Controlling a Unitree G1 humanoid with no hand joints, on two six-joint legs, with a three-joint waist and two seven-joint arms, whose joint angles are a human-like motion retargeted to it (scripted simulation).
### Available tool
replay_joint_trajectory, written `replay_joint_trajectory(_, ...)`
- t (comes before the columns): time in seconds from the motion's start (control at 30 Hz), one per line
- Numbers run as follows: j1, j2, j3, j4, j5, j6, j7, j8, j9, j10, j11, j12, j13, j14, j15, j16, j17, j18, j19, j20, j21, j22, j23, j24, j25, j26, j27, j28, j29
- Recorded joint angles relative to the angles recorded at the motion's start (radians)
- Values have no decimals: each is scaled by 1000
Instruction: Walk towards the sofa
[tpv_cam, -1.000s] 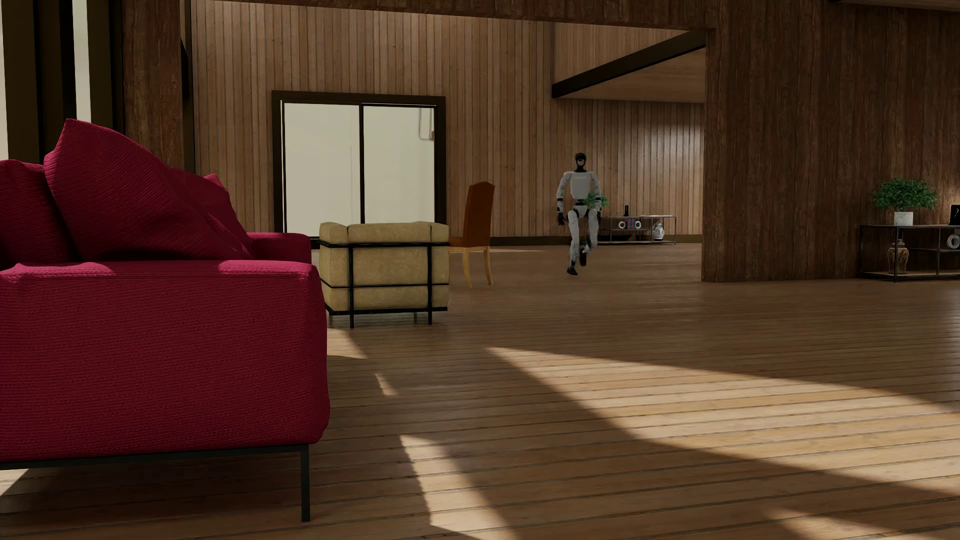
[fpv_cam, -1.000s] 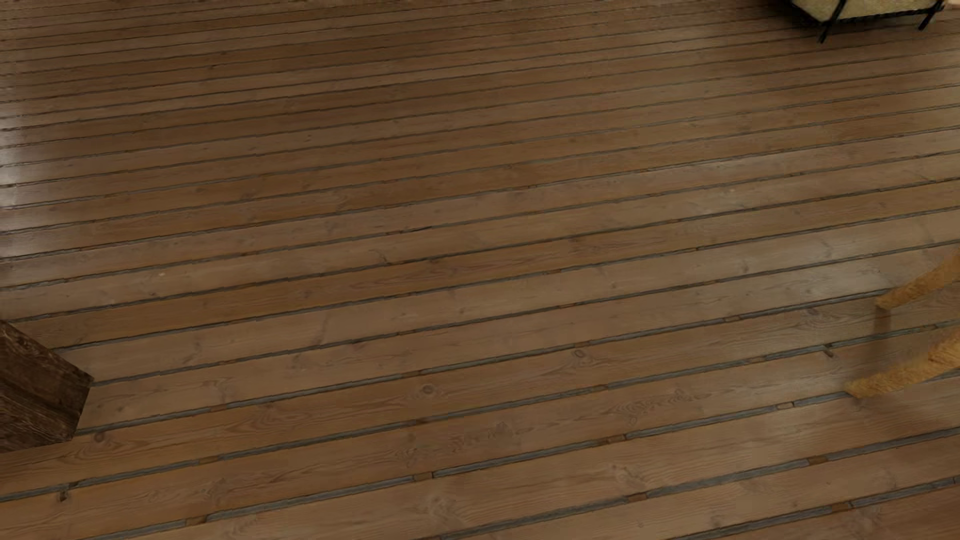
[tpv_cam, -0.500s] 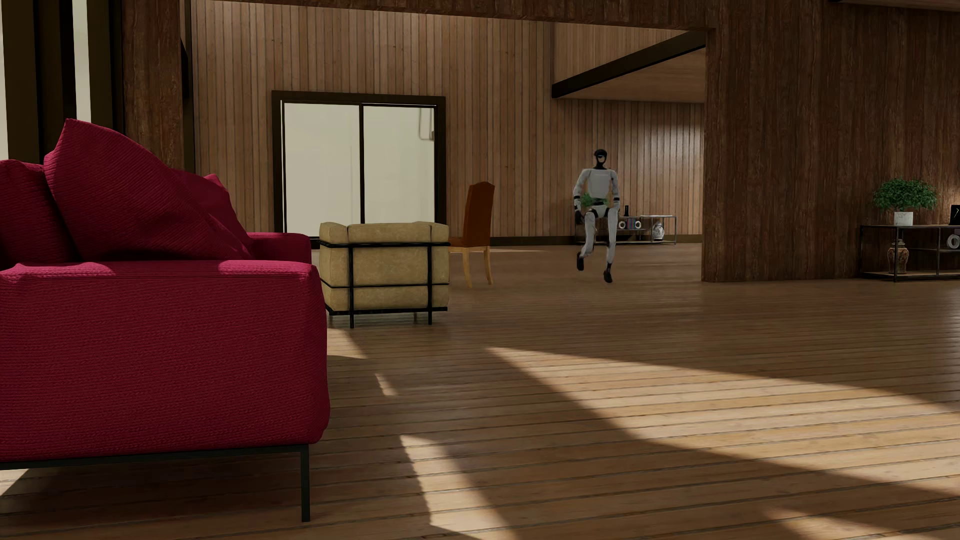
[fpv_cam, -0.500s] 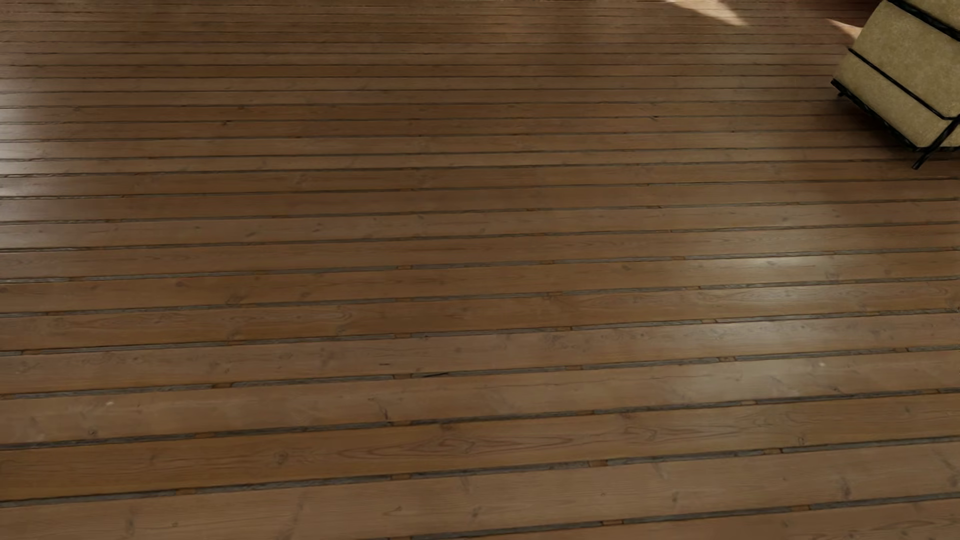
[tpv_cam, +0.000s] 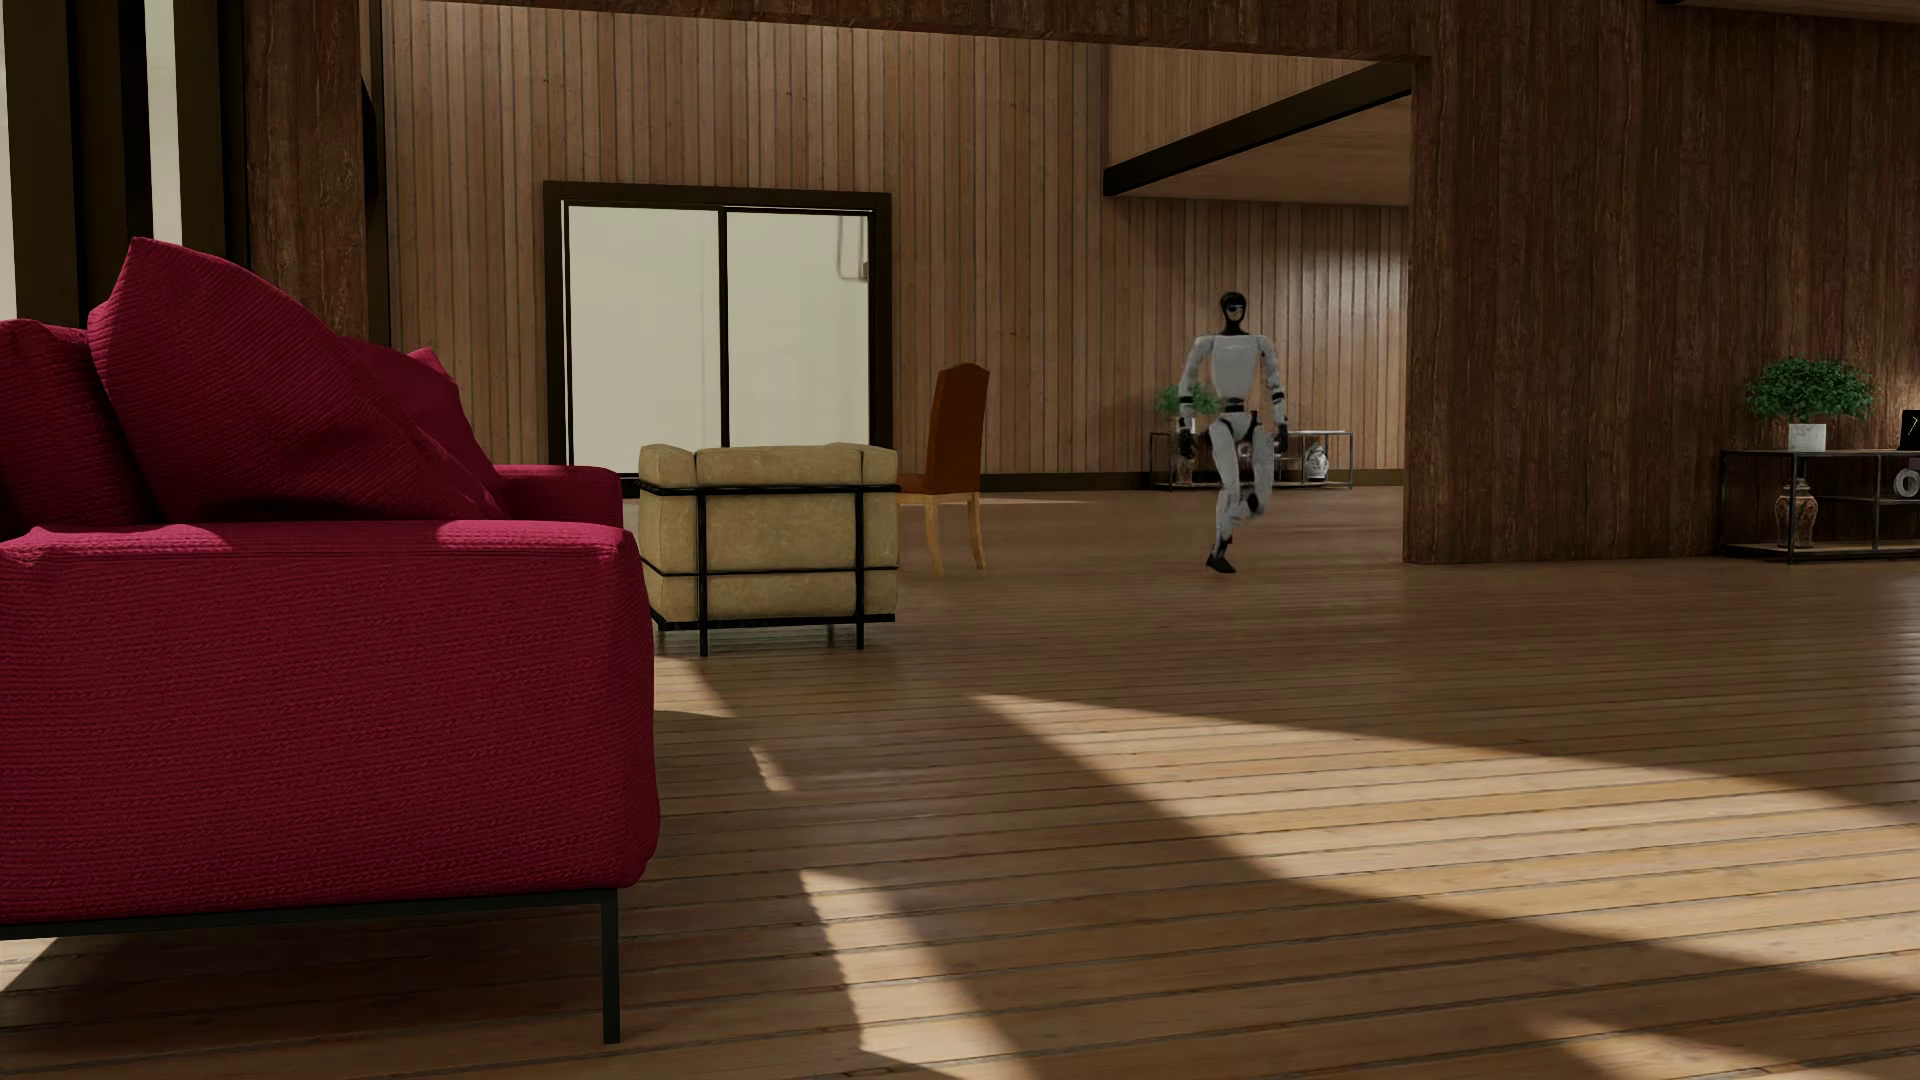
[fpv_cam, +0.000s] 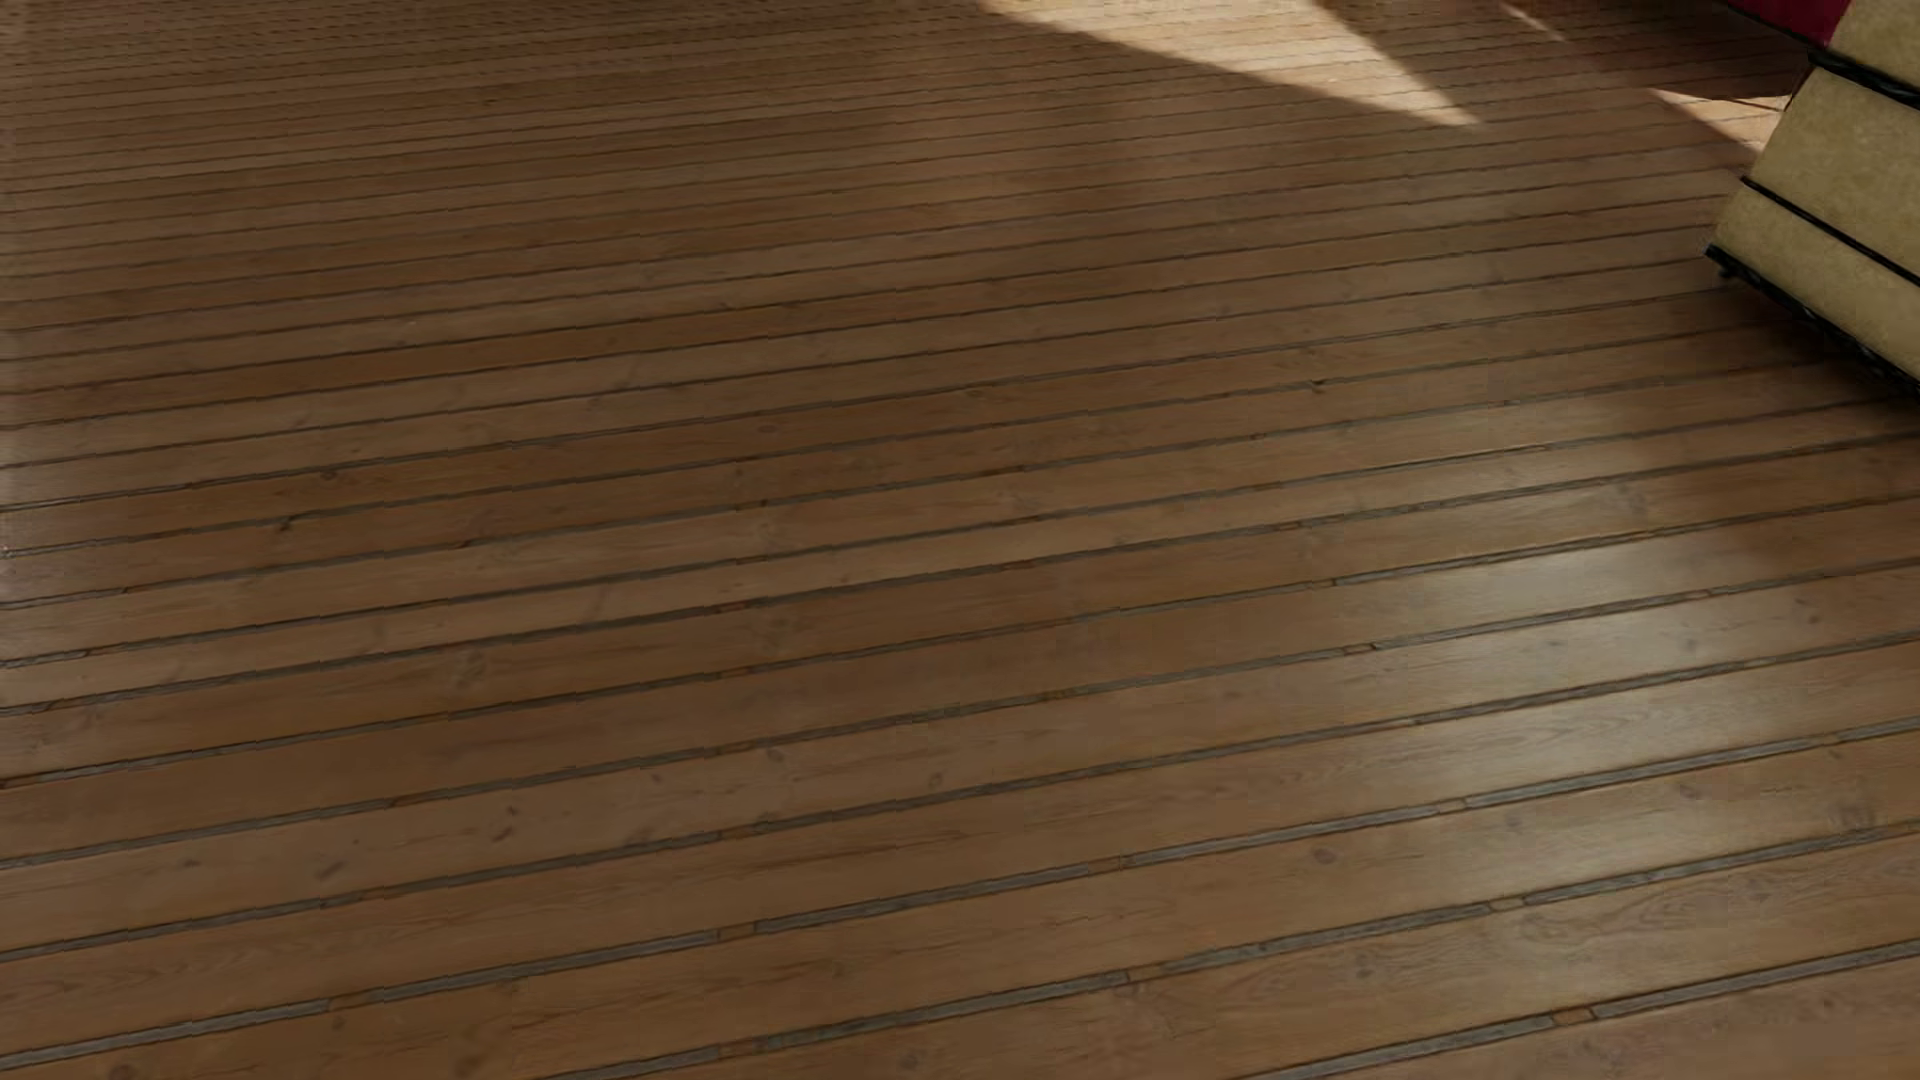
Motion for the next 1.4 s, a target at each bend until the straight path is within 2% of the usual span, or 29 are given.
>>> replay_joint_trajectory(0.07, -219, 192, 123, -78, -2, -49, 0, 0, 9, 54, -113, 50, -23, -78, -10, -5, -6, 0, 0, -14, 1, -19, -86, 0, 0, 0, 0, 0, 0)
replay_joint_trajectory(0.1, -292, 301, 187, -98, -2, -63, 0, 0, 14, -87, -186, 68, -27, -31, -11, -43, -13, 0, 0, 30, -16, 58, -129, 0, 0, 0, 0, 0, 0)
replay_joint_trajectory(0.17, -419, 476, 279, -127, -39, -100, 0, 0, 16, -477, -281, 116, -49, 82, -37, -17, -21, 0, 0, -45, -37, 54, -225, 0, 0, 0, 0, 0, 0)
replay_joint_trajectory(0.2, -476, 535, 304, -108, -34, -93, 0, 0, 6, -665, -305, 131, -77, 29, -66, -17, -31, 0, 0, -48, -47, 52, -254, 0, 0, 0, 0, 0, 0)
replay_joint_trajectory(0.27, -552, 616, 359, -64, -42, -80, 0, 0, -12, -855, -301, 146, -128, -428, -121, -14, -48, 0, 0, -66, -83, 54, -291, 0, 0, 0, 0, 0, 0)
replay_joint_trajectory(0.3, -575, 653, 389, -44, -63, -87, 0, 0, -11, -852, -281, 159, -144, -497, -114, -6, -48, 0, 0, -79, -99, 47, -290, 0, 0, 0, 0, 0, 0)
replay_joint_trajectory(0.33, -598, 702, 415, -45, -90, -98, 0, 0, -2, -846, -257, 169, -149, -352, -57, -1, -41, 0, 0, -83, -121, 50, -272, 0, 0, 0, 0, 0, 0)
replay_joint_trajectory(0.37, -631, 714, 419, -69, -128, -116, 0, 0, -16, -768, -191, 177, -135, -120, 54, -2, -35, 0, 0, -86, -135, 60, -253, 0, 0, 0, 0, 0, 0)
replay_joint_trajectory(0.4, -652, 667, 403, -124, -174, -155, 0, 0, -31, -688, -55, 179, -112, 54, 236, -4, -22, 0, 0, -89, -145, 73, -228, 0, 0, 0, 0, 0, 0)
replay_joint_trajectory(0.43, -626, 593, 375, -157, -187, -178, 0, 0, -33, -611, 134, 169, -103, 87, 380, 2, -21, 0, 0, -71, -86, 108, -156, 0, 0, 0, 0, 0, 0)
replay_joint_trajectory(0.47, -592, 451, 345, -212, -203, -198, 0, 0, -39, -588, 361, 148, -74, 58, 387, 8, -22, 0, 0, -51, -81, 108, -155, 0, 0, 0, 0, 0, 0)
replay_joint_trajectory(0.53, -374, 243, 235, -245, -169, -197, 0, 0, -7, -670, 603, 95, -45, -66, 103, 7, -28, 0, 0, 6, -23, 107, -141, 0, 0, 0, 0, 0, 0)
replay_joint_trajectory(0.57, -262, 137, 172, -246, -144, -187, 0, 0, -4, -728, 609, 69, -19, -142, 41, 21, -33, 0, 0, -4, -5, 76, -132, 0, 0, 0, 0, 0, 0)
replay_joint_trajectory(0.63, -29, -1, 42, -207, -102, -153, 0, 0, 8, -858, 383, 51, 33, -304, 31, 49, -47, 0, 0, 45, 0, -48, -83, 0, 0, 0, 0, 0, 0)
replay_joint_trajectory(0.73, 198, -126, -73, -170, -137, -145, 0, 0, -27, -891, -170, -22, 91, -570, 69, 74, -69, 0, 0, 110, 0, -195, -17, 0, 0, 0, 0, 0, 0)
replay_joint_trajectory(0.77, 239, -131, -92, -163, -145, -151, 0, 0, -42, -890, -298, -48, 104, -596, 175, 80, -70, 0, 0, 138, 10, -224, 10, 0, 0, 0, 0, 0, 0)
replay_joint_trajectory(0.8, 261, -163, -91, -166, -148, -159, 0, 0, -60, -908, -702, -70, 116, -573, 658, 79, -70, 0, 0, 156, 6, -238, 33, 0, 0, 0, 0, 0, 0)
replay_joint_trajectory(0.83, 299, -194, -82, -150, -134, -163, 0, 0, -51, -890, -308, -70, 123, -500, 226, 76, -69, 0, 0, 176, 11, -249, 63, 0, 0, 0, 0, 0, 0)
replay_joint_trajectory(0.87, 324, -207, -76, -122, -112, -158, 0, 0, -42, -811, -180, -50, 120, -377, 23, 64, -72, 0, 0, 200, 31, -236, 95, 0, 0, 0, 0, 0, 0)
replay_joint_trajectory(0.93, 206, -212, -39, -37, -40, -136, 0, 0, -23, -398, 62, -12, 96, -117, 4, 26, -63, 0, 0, 196, 22, -103, 123, 0, 0, 0, 0, 0, 0)
replay_joint_trajectory(1.0, -61, -66, 19, -43, 53, -162, 0, 0, -6, 123, 15, 6, 37, -158, -31, 36, -55, 0, 0, 100, 61, 27, 42, 0, 0, 0, 0, 0, 0)
replay_joint_trajectory(1.03, -174, 38, 91, -61, 75, -189, 0, 0, -3, 220, -50, 30, 29, -174, 7, 43, -46, 0, 0, 37, 44, 63, -32, 0, 0, 0, 0, 0, 0)
replay_joint_trajectory(1.1, -378, 265, 211, -102, 85, -222, 0, 0, -3, 98, -205, 108, -11, -83, 79, 29, -32, 0, 0, 14, 10, 114, -167, 0, 0, 0, 0, 0, 0)
replay_joint_trajectory(1.2, -557, 509, 357, -96, 14, -227, 0, 0, -16, -520, -342, 212, -76, 126, 168, 10, -33, 0, 0, -9, -7, 111, -326, 0, 0, 0, 0, 0, 0)
replay_joint_trajectory(1.23, -586, 586, 363, -76, -9, -205, 0, 0, -24, -704, -352, 237, -95, 0, 207, 2, -50, 0, 0, -18, -10, 93, -386, 0, 0, 0, 0, 0, 0)
replay_joint_trajectory(1.3, -663, 642, 407, -27, -79, -182, 0, 0, -47, -867, -340, 236, -105, -406, 301, -17, -75, 0, 0, -8, -45, 108, -495, 0, 0, 0, 0, 0, 0)
replay_joint_trajectory(1.33, -682, 680, 440, -20, -124, -184, 0, 0, -39, -853, -322, 234, -106, -433, 392, -11, -74, 0, 0, 4, -60, 99, -507, 0, 0, 0, 0, 0, 0)
replay_joint_trajectory(1.37, -714, 704, 445, -35, -149, -192, 0, 0, -48, -812, -297, 223, -97, -313, 496, -2, -62, 0, 0, 7, -65, 109, -481, 0, 0, 0, 0, 0, 0)
replay_joint_trajectory(1.4, -752, 689, 426, -73, -174, -205, 0, 0, -75, -749, -226, 206, -75, -100, 645, 6, -49, 0, 0, 8, -68, 121, -434, 0, 0, 0, 0, 0, 0)
